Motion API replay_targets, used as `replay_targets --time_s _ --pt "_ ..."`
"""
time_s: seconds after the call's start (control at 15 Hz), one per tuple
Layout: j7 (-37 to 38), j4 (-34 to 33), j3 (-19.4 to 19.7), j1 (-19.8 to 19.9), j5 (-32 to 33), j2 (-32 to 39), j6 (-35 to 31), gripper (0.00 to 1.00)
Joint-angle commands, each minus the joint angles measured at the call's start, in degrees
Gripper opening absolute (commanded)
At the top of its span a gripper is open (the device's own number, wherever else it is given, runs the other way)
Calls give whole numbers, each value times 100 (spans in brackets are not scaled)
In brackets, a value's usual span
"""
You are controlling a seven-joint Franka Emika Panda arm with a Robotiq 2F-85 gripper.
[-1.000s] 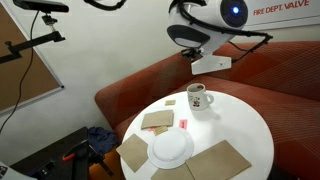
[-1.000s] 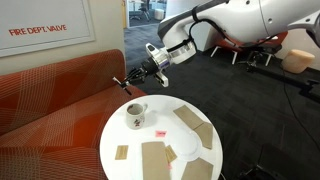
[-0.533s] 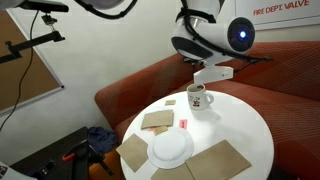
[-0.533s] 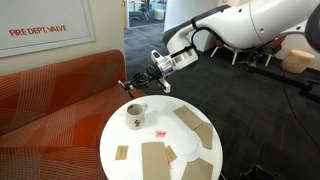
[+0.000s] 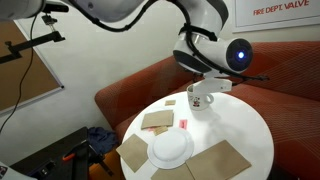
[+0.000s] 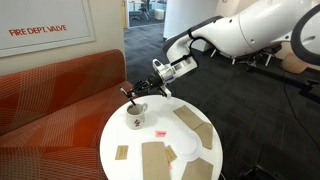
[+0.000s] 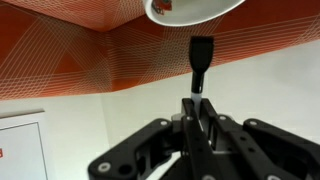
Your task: Pick up the marker and put it in the cup
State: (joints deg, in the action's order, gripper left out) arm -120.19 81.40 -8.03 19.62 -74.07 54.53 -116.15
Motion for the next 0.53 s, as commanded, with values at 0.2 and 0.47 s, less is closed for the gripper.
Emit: replay_targets --time_s 0.2,0.47 --pt "-139 -6 264 -168 -404 202 163 3" --pt "-162 77 329 -178 -544 268 123 3"
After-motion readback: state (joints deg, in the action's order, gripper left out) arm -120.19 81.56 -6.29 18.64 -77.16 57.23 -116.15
